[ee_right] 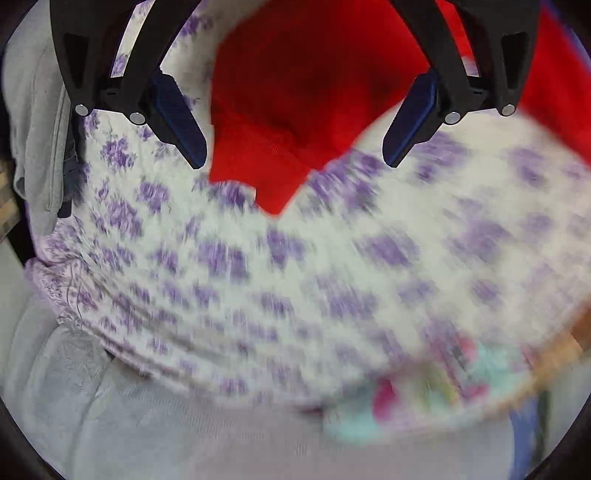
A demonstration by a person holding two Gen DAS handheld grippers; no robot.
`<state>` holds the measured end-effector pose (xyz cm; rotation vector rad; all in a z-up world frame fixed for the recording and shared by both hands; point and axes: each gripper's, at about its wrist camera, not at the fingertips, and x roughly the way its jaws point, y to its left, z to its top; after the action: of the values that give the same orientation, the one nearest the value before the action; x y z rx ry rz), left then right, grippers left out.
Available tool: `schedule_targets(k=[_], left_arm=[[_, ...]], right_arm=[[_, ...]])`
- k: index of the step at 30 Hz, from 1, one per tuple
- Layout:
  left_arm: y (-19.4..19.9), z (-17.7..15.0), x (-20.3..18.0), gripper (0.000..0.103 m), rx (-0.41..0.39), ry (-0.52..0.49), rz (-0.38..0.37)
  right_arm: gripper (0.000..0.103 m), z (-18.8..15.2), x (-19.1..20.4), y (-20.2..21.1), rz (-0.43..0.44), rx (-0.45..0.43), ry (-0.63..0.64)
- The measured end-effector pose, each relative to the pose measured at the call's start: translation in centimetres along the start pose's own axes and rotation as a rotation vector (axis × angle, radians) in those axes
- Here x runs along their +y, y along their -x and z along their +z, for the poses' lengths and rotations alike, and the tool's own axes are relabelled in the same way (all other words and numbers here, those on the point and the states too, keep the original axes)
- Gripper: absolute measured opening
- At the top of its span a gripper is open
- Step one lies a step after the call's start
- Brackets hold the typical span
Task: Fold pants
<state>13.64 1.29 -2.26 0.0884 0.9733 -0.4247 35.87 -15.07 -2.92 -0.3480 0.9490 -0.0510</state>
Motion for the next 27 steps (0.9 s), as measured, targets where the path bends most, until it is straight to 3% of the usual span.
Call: schedule_targets(k=[1, 2, 5, 7, 9, 10, 12, 13, 16, 18, 20, 22, 24, 25, 26, 27], left_arm=[[-1.2, 0.1, -0.1, 0.074, 0.027, 0.011, -0.001], [-2.2, 0.1, 0.1, 0.075, 0.052, 0.021, -0.005], [-2.9, -0.5, 0.7, 0.075, 0.059, 0.038, -0.020], [-2.6, -0.6, 1.0, 0.075, 0.051, 0.039, -0.044], [-2.6, -0.5, 1.6, 0.075, 0.047, 0.046, -0.067], [-2.7, -0.5, 1.7, 0.075, 0.045, 0.048, -0.074], [-2.8, -0.7, 1.9, 0.075, 0.041, 0.044, -0.075], [-2.9, -0.7, 1.5, 0.075, 0.040, 0.042, -0.072], [-2.9, -0.6, 1.4, 0.076, 0.043, 0.036, -0.071], [-2.9, -0.5, 1.3, 0.076, 0.046, 0.032, -0.067], [-2.8, -0.5, 1.2, 0.076, 0.049, 0.030, -0.061], [-2.5, -0.7, 1.2, 0.076, 0.047, 0.036, -0.060], [-2.4, -0.9, 1.3, 0.076, 0.044, 0.039, -0.061], [-2.4, -0.9, 1.3, 0.076, 0.043, 0.039, -0.059], [-2.4, -1.0, 1.3, 0.076, 0.041, 0.039, -0.057], [-2.4, -0.9, 1.3, 0.076, 0.039, 0.045, -0.055]], right_arm=[[0.020, -0.4, 0.4, -1.2, 0.001, 0.034, 0.022], [0.017, -1.3, 0.0, -1.9, 0.026, 0.046, 0.007], [0.014, -3.7, -4.7, 2.8, 0.161, -0.148, -0.130], [0.014, -6.7, -8.3, 6.7, 0.212, -0.274, -0.222], [0.014, -12.1, -11.8, 10.7, 0.247, -0.400, -0.343], [0.015, -16.0, -13.4, 12.1, 0.282, -0.446, -0.427], [0.018, -20.5, -14.5, 12.5, 0.328, -0.468, -0.517], [0.027, -23.5, -14.7, 11.8, 0.341, -0.451, -0.574], [0.055, -27.5, -15.2, 9.3, 0.400, -0.329, -0.668], [0.061, -28.5, -16.0, 9.4, 0.434, -0.329, -0.694], [0.084, -28.9, -16.8, 10.5, 0.437, -0.363, -0.717], [0.089, -28.7, -18.2, 11.2, 0.477, -0.386, -0.760], [0.089, -28.3, -19.2, 10.5, 0.522, -0.344, -0.814], [0.077, -28.1, -19.5, 9.7, 0.528, -0.300, -0.841], [0.024, -28.1, -19.5, 9.0, 0.533, -0.259, -0.847], [0.008, -27.6, -19.3, 8.1, 0.549, -0.202, -0.832]])
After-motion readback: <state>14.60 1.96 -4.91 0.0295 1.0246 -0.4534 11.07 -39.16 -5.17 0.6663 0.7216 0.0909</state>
